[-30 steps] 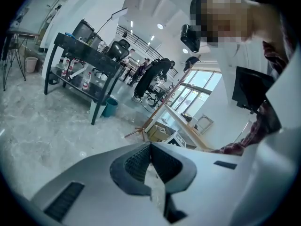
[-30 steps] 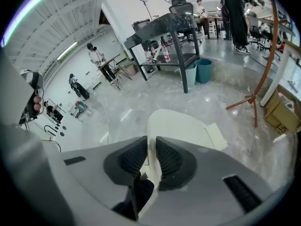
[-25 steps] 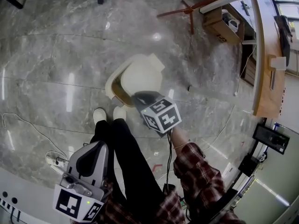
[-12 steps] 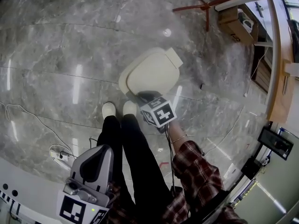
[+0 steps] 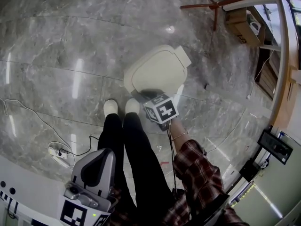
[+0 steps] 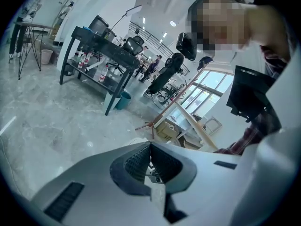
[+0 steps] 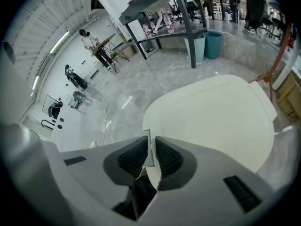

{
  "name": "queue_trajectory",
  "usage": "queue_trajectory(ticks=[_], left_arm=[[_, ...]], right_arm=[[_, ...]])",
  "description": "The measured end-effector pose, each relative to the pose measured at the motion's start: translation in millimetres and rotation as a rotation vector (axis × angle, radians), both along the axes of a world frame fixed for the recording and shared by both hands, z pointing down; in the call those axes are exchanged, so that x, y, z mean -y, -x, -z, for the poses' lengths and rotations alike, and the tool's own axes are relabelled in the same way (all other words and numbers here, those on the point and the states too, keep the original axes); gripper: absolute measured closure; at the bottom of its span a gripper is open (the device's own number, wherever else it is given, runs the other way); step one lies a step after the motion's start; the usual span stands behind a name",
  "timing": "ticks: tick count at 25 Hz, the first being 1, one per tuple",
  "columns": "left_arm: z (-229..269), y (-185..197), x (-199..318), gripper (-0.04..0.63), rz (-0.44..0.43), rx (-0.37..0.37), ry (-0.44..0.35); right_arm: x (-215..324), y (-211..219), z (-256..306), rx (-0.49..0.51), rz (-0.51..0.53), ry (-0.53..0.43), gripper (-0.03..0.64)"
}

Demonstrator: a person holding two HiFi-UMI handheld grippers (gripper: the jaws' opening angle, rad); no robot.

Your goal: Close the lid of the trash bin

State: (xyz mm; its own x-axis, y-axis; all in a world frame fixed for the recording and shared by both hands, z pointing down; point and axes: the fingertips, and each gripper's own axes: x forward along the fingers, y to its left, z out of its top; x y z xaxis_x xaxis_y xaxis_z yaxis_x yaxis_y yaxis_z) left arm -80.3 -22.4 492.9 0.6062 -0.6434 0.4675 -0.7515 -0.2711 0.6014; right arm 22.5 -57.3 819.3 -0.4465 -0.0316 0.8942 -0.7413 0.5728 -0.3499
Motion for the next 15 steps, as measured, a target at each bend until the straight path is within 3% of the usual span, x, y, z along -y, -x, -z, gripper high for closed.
queue_trajectory(ticks=[15], left_arm=[[-6.5,13.0,3.6,0.584,0.025,-0.003,-0.012]], right_arm=[[2.2,-1.9,-4.8,-0.021,-0.049,0.011,0.571]])
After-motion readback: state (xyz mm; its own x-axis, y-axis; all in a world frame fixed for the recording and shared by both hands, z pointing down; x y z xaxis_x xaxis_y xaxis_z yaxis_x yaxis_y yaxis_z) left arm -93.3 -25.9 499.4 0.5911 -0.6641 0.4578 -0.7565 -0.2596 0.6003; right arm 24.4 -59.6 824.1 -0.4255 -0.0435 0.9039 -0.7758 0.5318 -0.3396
